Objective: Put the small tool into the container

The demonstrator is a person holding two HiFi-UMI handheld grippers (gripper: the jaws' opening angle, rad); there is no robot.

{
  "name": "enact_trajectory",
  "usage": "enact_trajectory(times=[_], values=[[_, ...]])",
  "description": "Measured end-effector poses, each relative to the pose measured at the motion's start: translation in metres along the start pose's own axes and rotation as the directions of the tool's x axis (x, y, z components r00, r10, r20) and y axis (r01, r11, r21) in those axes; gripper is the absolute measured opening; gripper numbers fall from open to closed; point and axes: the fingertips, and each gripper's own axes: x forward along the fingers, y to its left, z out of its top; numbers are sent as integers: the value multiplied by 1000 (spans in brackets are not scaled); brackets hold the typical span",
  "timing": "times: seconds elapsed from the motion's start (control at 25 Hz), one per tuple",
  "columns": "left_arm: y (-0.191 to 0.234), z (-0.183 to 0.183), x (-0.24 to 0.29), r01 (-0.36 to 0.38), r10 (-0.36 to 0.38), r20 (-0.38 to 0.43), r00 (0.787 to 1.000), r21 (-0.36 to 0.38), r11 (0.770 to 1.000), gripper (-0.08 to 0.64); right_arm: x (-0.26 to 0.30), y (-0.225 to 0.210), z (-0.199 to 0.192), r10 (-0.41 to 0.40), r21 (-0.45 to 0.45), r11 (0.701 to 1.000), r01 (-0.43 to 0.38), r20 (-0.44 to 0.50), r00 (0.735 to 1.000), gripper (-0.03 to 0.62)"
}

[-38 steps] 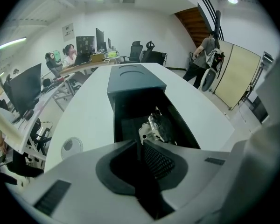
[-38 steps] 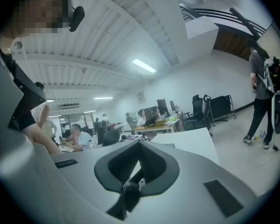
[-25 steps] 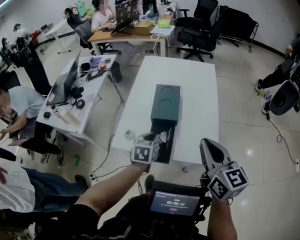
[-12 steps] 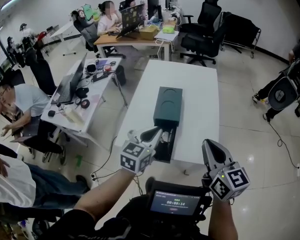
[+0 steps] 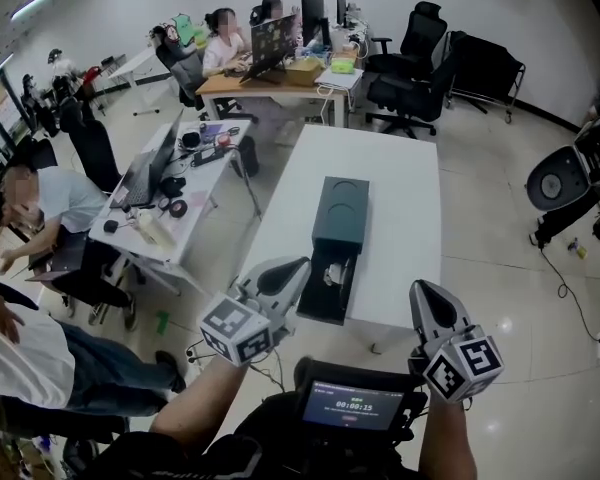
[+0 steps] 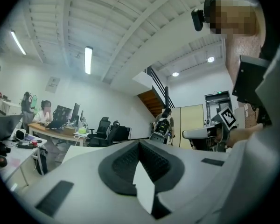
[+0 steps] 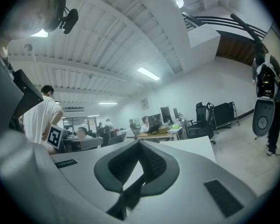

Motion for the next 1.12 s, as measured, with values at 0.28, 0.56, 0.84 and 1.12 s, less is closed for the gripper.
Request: enact_trajectory(times=[0.28,0.56,0.84,1.12], values=[[-26,26,-28,-2,2,30,1000,20,1000,6,-22,4,9,17,1,1000,-17,12,1000,18],[-68,48,-69,-22,20,28,999,82,996,6,-57,0,1,48,27,998,-48,14,999,17],[-88,48,-119,-79,77,20,997,82,994,6,-78,9,-28,77,65,995,-76,-10,997,17],[-96,43,-182,-69,67,46,997,66,995,6,-105,72,-24,64,-1,998,-64,47,997,17]])
